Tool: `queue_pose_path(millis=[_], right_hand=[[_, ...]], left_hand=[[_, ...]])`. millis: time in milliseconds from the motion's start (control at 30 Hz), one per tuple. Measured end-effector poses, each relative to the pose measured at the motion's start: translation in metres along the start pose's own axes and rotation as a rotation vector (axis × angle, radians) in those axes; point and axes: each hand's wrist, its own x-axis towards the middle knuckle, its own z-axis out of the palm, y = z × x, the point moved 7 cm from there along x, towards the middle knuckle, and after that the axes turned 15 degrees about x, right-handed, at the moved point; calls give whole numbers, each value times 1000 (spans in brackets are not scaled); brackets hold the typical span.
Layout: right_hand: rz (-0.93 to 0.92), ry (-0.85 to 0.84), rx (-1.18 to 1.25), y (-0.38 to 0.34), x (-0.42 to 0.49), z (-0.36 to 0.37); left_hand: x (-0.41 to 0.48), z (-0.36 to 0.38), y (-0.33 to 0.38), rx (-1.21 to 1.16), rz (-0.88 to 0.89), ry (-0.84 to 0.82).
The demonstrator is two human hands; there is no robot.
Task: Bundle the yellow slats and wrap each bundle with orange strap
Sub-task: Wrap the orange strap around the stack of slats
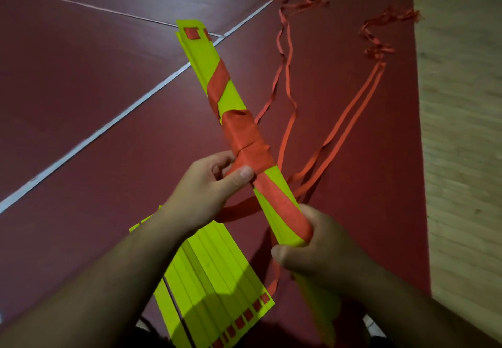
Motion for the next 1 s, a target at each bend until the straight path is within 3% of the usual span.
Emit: queue_pose_path(millis=[133, 233, 400, 500, 567, 700, 833, 933, 1000], right_hand=[[34, -63, 145, -2, -3, -4], [22, -121, 213, -2, -8, 3], [109, -364, 517, 1, -20, 21], [173, -424, 485, 4, -15, 18], [111, -355, 340, 1, -6, 11], [-111, 137, -156, -3, 3, -17], [-71, 122, -369, 4, -2, 11], [-58, 239, -493, -1, 0, 3], [-74, 276, -426, -4, 1, -9]], left_hand=[[0, -1, 4, -123, 3, -7], [-1, -5, 7, -89, 45, -2], [-10, 11, -8, -291, -67, -140], [-12, 11, -5, -317, -91, -73], [-11, 3, -5, -292, -95, 28], [-12, -12, -19, -101, -185, 290], [-16, -9, -26, -8, -290, 450], [-14, -1, -27, -28, -261, 410], [-8, -4, -23, 38, -177, 335]])
